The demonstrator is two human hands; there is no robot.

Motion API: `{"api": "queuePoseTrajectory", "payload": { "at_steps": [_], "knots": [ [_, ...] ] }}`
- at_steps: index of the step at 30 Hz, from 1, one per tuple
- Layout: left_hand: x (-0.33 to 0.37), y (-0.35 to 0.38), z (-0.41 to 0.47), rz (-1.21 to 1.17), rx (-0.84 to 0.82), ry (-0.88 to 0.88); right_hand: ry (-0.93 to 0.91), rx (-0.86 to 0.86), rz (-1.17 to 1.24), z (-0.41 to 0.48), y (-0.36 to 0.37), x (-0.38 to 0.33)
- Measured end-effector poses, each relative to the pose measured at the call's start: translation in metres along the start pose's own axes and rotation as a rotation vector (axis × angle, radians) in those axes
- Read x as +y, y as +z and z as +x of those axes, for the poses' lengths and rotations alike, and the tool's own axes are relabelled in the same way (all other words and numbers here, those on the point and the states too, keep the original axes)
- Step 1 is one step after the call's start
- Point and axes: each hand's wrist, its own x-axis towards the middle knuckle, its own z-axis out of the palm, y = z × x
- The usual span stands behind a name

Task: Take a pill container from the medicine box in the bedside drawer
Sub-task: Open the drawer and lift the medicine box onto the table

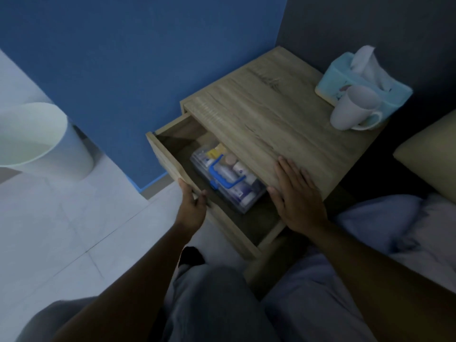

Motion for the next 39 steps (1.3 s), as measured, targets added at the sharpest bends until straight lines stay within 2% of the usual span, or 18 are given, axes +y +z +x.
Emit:
{"api": "queuePoseTrajectory", "payload": {
  "at_steps": [4,22,27,29,31,32,34,37,39],
  "knots": [
    [-0.008,-0.016,-0.017,0.035,0.019,-0.01,0.001,0.028,-0.011,-0.002,-0.001,-0.002],
    [-0.019,-0.054,-0.044,0.143,0.04,-0.133,0.006,-0.053,-0.026,0.001,-0.005,-0.004],
    [-0.006,-0.058,-0.046,0.156,0.119,-0.179,0.041,-0.105,-0.002,0.001,-0.009,-0.01],
    [0.003,-0.065,-0.046,0.201,0.192,-0.074,0.113,-0.112,0.023,0.0,-0.01,-0.02],
    [0.018,-0.071,-0.045,0.345,0.263,0.073,0.18,-0.13,0.018,-0.001,-0.014,-0.038],
    [0.025,-0.073,-0.044,0.425,0.296,0.148,0.173,-0.127,0.021,-0.004,-0.016,-0.049],
    [0.038,-0.077,-0.04,0.547,0.322,0.219,0.042,-0.104,0.016,-0.011,-0.021,-0.07],
    [0.052,-0.075,-0.028,0.675,0.222,0.261,-0.117,-0.13,0.005,-0.022,-0.016,-0.093],
    [0.058,-0.07,-0.018,0.684,0.119,0.269,-0.024,-0.192,0.105,-0.027,-0.007,-0.102]
  ]
}}
